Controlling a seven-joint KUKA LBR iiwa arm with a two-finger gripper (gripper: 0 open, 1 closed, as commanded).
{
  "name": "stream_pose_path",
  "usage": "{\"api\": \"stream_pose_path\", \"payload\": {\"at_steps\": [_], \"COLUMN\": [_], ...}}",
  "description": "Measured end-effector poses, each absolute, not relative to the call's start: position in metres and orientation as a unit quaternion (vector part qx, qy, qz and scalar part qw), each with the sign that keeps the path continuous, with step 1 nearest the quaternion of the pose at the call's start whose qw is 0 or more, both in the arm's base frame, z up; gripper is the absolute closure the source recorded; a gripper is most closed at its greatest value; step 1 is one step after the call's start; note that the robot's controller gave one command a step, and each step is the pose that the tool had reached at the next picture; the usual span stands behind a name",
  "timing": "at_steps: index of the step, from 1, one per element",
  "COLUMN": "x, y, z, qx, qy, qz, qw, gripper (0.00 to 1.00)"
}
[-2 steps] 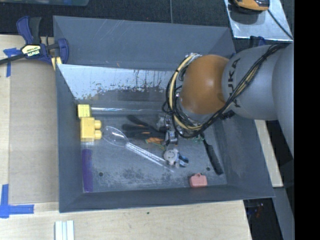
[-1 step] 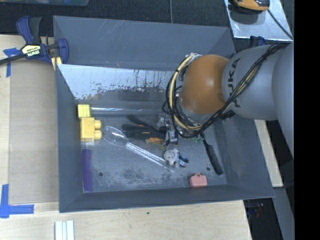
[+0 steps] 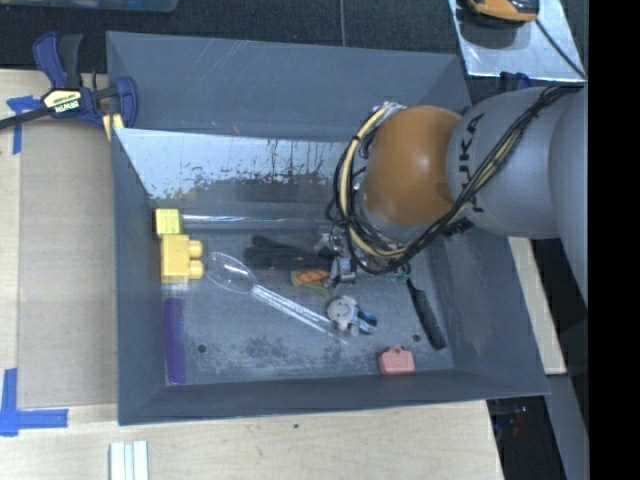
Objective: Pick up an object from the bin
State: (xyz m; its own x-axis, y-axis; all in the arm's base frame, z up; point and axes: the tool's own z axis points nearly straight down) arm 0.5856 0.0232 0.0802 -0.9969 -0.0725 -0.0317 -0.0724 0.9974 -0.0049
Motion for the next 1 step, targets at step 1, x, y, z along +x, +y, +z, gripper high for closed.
{"api": "stream_pose_path", "payload": {"at_steps": [1], "x": [0.5842], "y": [0.0232], "z": [0.1006], "qx": [-0.036], "qy": [0.999], "qz": [-0.002], "qw": [0.014], "gripper": [1.0]}}
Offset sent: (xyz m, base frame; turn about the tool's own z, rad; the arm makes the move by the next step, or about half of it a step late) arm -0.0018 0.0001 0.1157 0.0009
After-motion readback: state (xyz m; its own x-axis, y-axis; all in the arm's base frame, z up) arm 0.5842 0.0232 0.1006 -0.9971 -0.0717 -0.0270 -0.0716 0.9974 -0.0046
